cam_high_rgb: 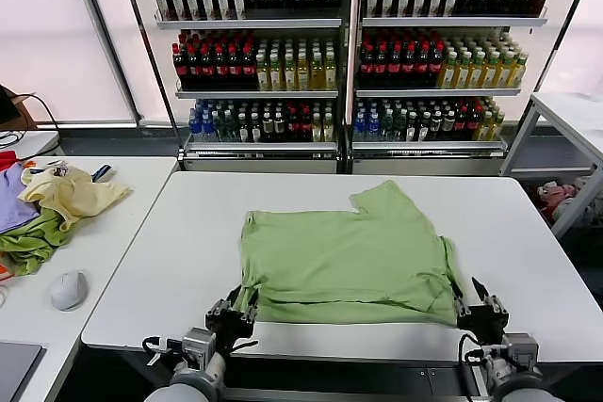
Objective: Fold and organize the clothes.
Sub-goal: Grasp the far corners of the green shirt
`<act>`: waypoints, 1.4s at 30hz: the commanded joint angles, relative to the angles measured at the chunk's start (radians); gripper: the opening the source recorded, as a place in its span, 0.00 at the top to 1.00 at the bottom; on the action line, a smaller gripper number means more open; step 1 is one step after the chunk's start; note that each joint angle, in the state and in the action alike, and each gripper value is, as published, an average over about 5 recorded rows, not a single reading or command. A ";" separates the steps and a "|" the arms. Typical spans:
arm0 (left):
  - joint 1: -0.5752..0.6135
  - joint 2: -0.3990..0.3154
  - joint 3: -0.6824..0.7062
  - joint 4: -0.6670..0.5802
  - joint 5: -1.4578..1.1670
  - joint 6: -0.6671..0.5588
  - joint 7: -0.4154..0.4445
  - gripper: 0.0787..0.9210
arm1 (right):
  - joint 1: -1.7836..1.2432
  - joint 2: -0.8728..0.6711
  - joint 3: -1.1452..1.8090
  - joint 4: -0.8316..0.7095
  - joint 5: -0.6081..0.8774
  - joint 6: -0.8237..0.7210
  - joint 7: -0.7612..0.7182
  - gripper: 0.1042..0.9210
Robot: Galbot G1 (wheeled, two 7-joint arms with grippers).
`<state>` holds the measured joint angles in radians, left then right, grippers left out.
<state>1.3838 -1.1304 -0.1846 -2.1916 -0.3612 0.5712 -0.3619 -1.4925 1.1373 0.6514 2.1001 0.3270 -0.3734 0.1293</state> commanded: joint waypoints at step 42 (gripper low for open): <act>-0.843 -0.204 0.145 1.012 -0.219 0.011 -0.015 0.12 | 1.176 0.169 -0.465 -1.320 0.144 -0.026 -0.077 0.12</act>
<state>0.5841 -1.3197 -0.0460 -1.2576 -0.5218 0.5702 -0.3770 -0.4048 1.2586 0.2043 0.9558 0.4729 -0.3984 0.0800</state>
